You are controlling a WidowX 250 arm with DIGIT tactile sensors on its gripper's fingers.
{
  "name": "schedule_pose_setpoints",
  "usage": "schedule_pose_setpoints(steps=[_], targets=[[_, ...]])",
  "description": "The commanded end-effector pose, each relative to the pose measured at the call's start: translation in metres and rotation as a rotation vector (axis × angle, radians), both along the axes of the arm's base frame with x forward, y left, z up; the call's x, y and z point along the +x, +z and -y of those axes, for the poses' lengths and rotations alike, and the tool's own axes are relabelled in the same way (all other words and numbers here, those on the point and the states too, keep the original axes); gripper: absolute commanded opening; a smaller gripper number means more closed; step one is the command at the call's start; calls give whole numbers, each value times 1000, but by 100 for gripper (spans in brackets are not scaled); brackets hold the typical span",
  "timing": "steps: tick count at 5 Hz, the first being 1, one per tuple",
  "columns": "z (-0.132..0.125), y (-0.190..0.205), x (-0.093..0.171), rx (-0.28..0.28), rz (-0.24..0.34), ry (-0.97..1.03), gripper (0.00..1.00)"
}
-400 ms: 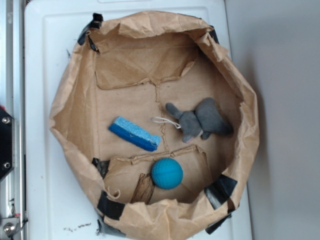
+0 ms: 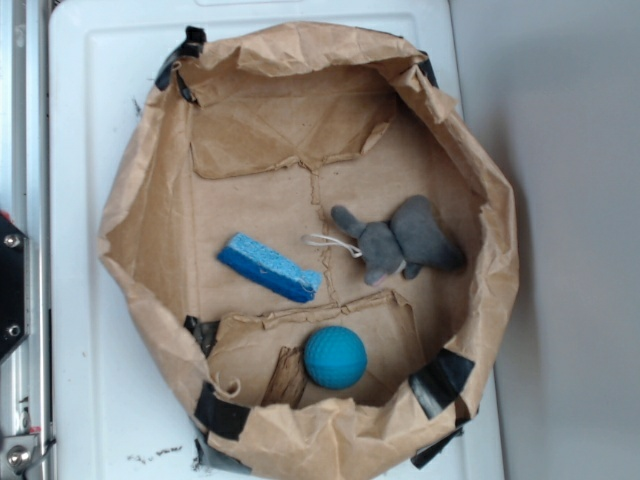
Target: Grab the blue ball.
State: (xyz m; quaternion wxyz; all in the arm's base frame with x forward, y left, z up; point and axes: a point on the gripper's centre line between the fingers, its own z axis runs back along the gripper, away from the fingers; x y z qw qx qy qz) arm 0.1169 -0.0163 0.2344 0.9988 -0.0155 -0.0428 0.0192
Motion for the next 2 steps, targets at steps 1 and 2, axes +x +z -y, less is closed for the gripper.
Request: schedule_pose_setpoints(steps=[1,2], targets=[[24,-21,98,8,50,-126,100],[21,-37,146,17,107,-272,100]])
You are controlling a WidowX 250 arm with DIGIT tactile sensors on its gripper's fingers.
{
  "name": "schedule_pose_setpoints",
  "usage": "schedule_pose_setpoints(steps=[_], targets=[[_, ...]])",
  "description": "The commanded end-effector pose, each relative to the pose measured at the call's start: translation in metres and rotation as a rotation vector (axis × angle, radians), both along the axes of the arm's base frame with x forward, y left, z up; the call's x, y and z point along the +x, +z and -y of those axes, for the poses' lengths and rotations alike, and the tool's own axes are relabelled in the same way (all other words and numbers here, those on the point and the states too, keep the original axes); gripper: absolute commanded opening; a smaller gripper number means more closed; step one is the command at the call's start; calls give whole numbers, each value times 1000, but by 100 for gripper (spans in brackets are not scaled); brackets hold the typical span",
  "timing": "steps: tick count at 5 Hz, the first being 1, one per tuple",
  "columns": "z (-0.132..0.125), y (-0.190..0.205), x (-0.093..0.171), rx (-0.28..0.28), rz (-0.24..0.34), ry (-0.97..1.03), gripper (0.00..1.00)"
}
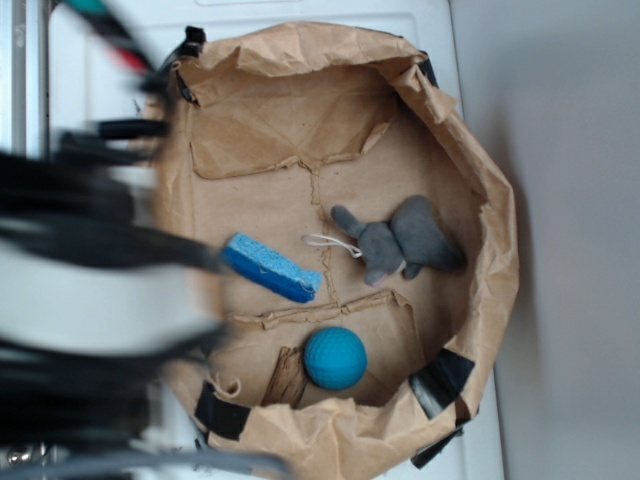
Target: Grab the blue ball.
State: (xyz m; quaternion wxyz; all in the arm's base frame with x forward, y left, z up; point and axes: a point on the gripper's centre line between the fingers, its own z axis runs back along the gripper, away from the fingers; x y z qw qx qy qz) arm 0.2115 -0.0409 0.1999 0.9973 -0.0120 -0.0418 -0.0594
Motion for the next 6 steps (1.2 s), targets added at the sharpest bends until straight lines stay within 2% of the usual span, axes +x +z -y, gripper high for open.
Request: schedule_pose_setpoints(steps=[1,2,3,4,5,6], targets=[[-8,-23,80,36,145,-144,100],[-20,-54,94,59,113,-134,100],[-19,-71,71,59,114,-213,100],[-6,-95,52,73,67,-322,100],[11,-100,36,93,80,-370,100],[25,-100,40,54,75,-345,100]])
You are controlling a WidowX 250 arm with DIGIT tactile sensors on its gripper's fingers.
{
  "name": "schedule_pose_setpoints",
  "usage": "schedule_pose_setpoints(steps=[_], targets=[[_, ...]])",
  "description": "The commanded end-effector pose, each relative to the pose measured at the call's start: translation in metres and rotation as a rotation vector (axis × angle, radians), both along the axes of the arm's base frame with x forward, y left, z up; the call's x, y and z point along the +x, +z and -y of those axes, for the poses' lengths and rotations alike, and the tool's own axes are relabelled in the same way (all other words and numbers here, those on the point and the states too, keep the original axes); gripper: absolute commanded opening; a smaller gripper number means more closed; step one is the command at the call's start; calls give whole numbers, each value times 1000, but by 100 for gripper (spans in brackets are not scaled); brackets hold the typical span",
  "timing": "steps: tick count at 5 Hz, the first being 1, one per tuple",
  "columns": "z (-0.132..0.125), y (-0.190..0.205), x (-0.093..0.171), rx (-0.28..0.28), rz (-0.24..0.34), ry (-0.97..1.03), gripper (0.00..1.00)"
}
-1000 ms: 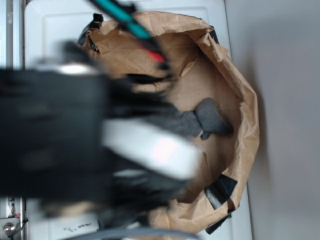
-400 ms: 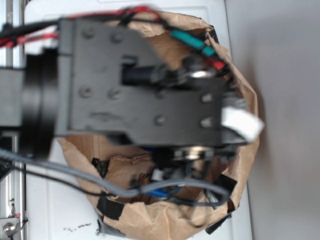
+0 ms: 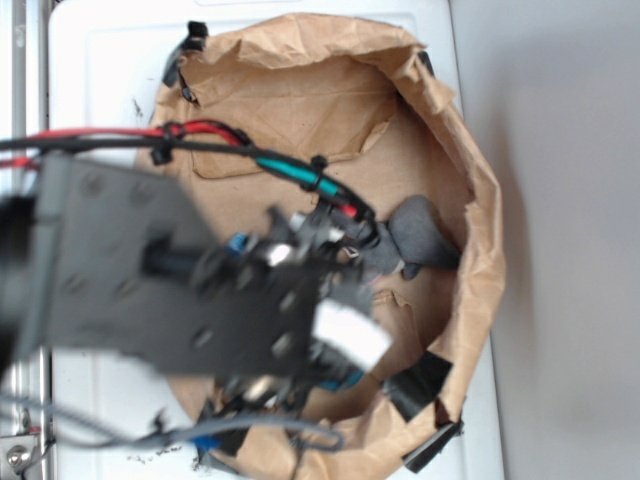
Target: Grab the blue ball.
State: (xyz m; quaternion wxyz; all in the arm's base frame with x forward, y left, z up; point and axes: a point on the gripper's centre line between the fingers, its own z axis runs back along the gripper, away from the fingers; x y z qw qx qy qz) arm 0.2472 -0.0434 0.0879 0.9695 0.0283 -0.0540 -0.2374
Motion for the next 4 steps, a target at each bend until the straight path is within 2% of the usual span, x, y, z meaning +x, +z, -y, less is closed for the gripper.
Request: schedule_pose_setpoints(steps=[1,2,3,4], targets=[[36,2,17,-42,32,59,100],[39,-14,32,-68,-8,66,100],[44,-31,43,-130,-57,26,100],[52,-48,46,-117,-86,19,2]])
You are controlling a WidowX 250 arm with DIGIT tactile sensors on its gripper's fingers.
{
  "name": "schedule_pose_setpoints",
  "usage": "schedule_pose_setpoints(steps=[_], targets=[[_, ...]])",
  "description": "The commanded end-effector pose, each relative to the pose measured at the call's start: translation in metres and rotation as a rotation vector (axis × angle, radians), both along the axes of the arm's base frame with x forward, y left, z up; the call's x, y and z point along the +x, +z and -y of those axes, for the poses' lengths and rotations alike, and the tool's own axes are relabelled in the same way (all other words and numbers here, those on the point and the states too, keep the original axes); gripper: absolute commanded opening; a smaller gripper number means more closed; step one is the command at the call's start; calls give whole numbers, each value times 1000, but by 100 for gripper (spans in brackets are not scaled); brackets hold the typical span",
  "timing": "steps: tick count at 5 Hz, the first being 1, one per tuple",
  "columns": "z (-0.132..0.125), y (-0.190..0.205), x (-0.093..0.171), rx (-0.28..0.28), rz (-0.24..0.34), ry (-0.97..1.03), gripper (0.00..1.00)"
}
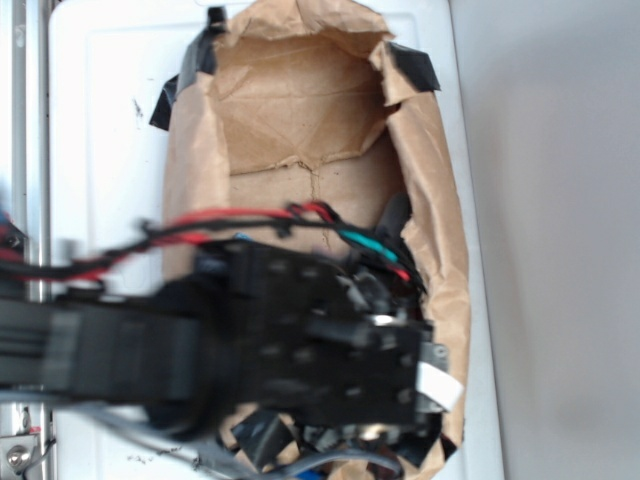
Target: Grab the blue ball.
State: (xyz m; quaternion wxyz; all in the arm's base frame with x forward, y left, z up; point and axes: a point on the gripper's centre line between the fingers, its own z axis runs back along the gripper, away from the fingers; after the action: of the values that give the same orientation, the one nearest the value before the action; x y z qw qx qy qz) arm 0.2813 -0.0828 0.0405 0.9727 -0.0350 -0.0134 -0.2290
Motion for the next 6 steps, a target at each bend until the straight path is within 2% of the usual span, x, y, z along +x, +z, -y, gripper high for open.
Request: schedule_pose_setpoints(steps=[1,2,3,4,5,6], targets=[[10,4,10,-11,33,13,0],[-2,34,9,-10,89,22,0],[-35,84,-3,-77,150,153,0],[-67,133,-18,-90,179,294,0],[-88,182,-29,-146,144,238,0],[-93,197,-37,-78,134,370,0]])
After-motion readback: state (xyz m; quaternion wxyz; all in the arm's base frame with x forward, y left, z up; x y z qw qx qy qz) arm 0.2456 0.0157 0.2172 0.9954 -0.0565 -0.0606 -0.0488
